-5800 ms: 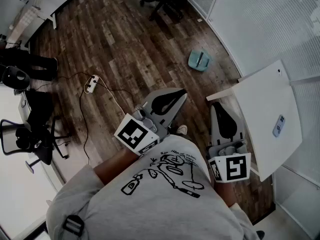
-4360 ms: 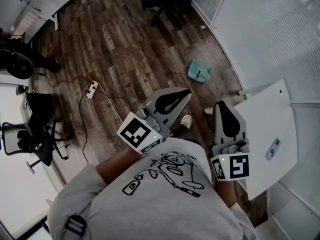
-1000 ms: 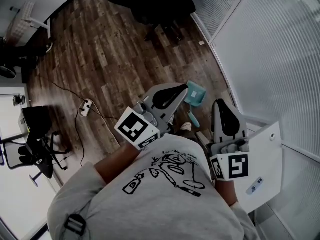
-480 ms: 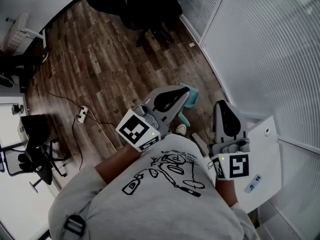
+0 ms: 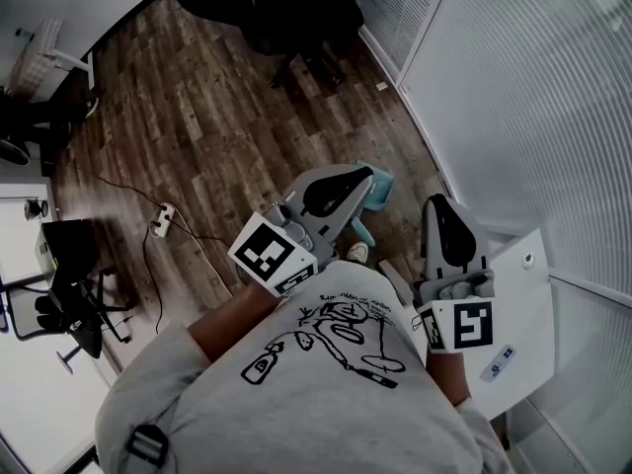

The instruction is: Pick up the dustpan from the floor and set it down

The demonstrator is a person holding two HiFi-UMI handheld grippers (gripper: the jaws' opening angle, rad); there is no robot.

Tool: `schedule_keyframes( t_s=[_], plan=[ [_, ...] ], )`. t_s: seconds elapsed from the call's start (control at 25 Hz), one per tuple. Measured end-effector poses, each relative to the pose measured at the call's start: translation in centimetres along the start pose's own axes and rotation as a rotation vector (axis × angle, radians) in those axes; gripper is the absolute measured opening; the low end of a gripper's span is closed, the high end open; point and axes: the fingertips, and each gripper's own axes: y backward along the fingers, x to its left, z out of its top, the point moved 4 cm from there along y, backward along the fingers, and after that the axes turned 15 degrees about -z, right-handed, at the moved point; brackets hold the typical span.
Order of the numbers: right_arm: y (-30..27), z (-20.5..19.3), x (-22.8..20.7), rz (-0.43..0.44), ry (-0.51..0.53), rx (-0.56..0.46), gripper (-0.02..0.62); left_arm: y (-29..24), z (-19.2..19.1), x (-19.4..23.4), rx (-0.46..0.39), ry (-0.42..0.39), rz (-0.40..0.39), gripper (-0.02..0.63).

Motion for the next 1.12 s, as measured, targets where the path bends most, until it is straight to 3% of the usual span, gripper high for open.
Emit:
schedule_keyframes(
  t_s=[1.12],
  plan=[
    [1.2, -4.3, 3.8, 0.028, -0.016, 0.106, 0.021, 4.6, -3.8, -0.4, 0.068, 0.077, 0.04, 0.002]
  ],
)
